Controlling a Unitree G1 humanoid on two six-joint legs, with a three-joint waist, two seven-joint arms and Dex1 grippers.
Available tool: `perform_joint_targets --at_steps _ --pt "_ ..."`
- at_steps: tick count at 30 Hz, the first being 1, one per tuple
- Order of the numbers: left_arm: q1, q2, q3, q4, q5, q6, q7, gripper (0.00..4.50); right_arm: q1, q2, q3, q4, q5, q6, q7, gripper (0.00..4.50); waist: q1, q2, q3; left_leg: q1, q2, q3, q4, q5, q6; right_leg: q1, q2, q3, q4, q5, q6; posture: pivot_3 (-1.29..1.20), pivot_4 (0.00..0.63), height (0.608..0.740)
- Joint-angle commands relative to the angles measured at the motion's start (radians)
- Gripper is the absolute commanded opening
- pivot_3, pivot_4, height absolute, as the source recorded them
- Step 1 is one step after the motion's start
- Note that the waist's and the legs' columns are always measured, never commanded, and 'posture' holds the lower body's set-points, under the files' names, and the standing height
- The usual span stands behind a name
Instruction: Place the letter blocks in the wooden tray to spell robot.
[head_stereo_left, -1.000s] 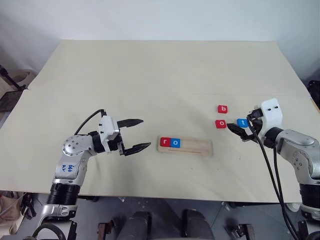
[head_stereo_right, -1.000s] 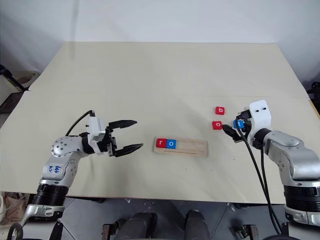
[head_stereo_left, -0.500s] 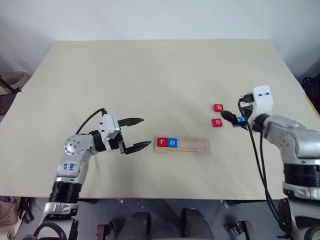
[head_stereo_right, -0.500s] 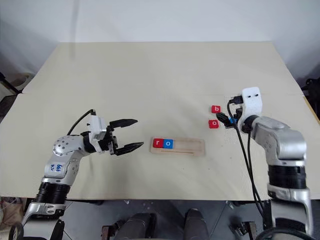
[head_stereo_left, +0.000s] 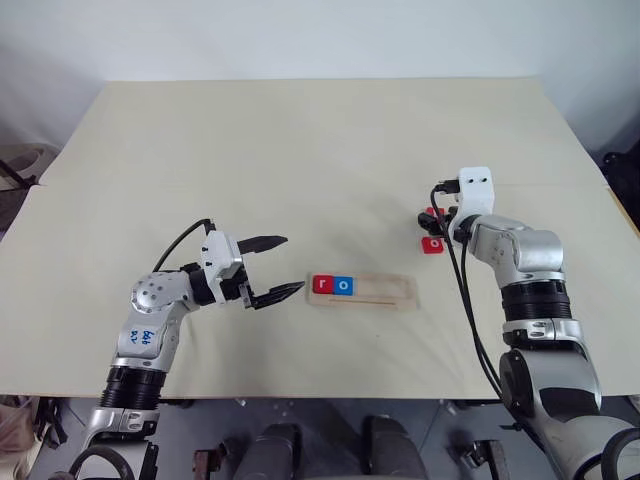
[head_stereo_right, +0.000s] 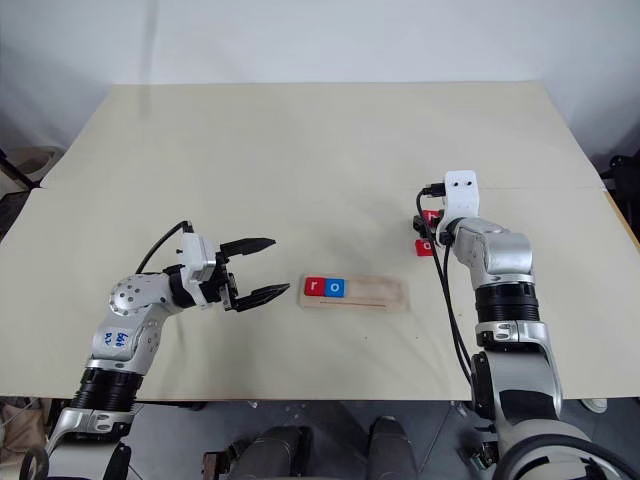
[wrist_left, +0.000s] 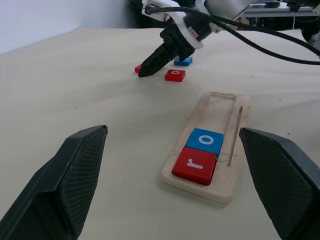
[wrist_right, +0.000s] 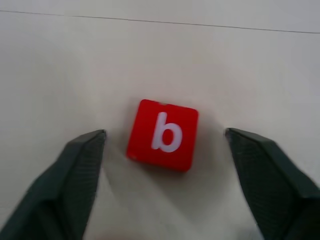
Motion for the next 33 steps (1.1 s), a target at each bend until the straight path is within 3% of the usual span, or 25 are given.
perform_joint_targets --at_steps 1,4,12,20,25,27,33 --pt "0.01 0.005 0.011 -0.05 -0.007 -0.003 0.012 4.5 -0.024 0.009 -0.007 0.031 -0.027 -0.043 -0.017 2.47 -0.002 0.0 0.0 0.0 0.0 0.0 0.0 0.0 0.0 0.0 0.0 0.0 0.0 0.0 0.0 0.0 0.15 0.74" --pt "0.011 0.004 0.007 -0.059 -0.007 0.002 0.016 4.5 -0.02 0.021 -0.011 0.033 -0.031 -0.044 -0.018 1.49 -0.003 0.0 0.0 0.0 0.0 0.0 -0.001 0.0 0.0 0.0 0.0 0.0 0.0 0.0 0.0 0.0 0.15 0.74" --pt "-0.003 0.004 -0.002 -0.045 -0.007 0.004 0.007 4.5 0.027 -0.029 -0.032 -0.208 0.003 0.047 0.043 1.46 -0.002 0.0 0.0 0.0 0.0 0.0 -0.001 0.0 0.0 -0.001 0.0 0.0 0.0 0.0 0.0 0.0 0.15 0.74" --pt "-0.024 -0.003 -0.019 -0.002 -0.006 -0.001 -0.021 4.5 0.245 -0.14 -0.117 -0.777 0.117 0.474 0.091 1.46 0.004 0.0 0.0 -0.002 0.0 -0.001 0.0 0.0 0.0 -0.002 0.0 0.0 0.0 0.0 0.0 0.0 0.15 0.74" --pt "-0.036 0.004 -0.028 0.036 -0.008 -0.002 -0.061 4.5 0.462 -0.074 -0.198 -1.096 0.148 0.695 0.063 1.46 0.004 0.0 0.0 -0.002 0.0 0.0 -0.001 0.0 0.0 -0.002 0.0 0.001 0.0 0.0 0.0 0.0 0.15 0.74" --pt "-0.04 0.006 -0.03 0.044 -0.009 -0.001 -0.072 4.5 0.509 0.003 -0.231 -1.157 0.135 0.76 0.041 1.46 0.003 0.0 0.0 -0.002 0.0 0.0 -0.001 0.0 0.0 -0.002 0.0 0.001 0.0 0.0 0.0 0.0 0.15 0.74" --pt "-0.051 0.012 -0.03 0.056 -0.01 0.005 -0.099 4.5 0.614 0.133 -0.201 -1.213 0.082 0.738 -0.032 1.46 0.004 0.0 0.0 -0.002 -0.001 0.0 0.0 0.0 0.0 -0.003 0.0 0.002 0.001 0.0 0.0 0.0 0.15 0.74"
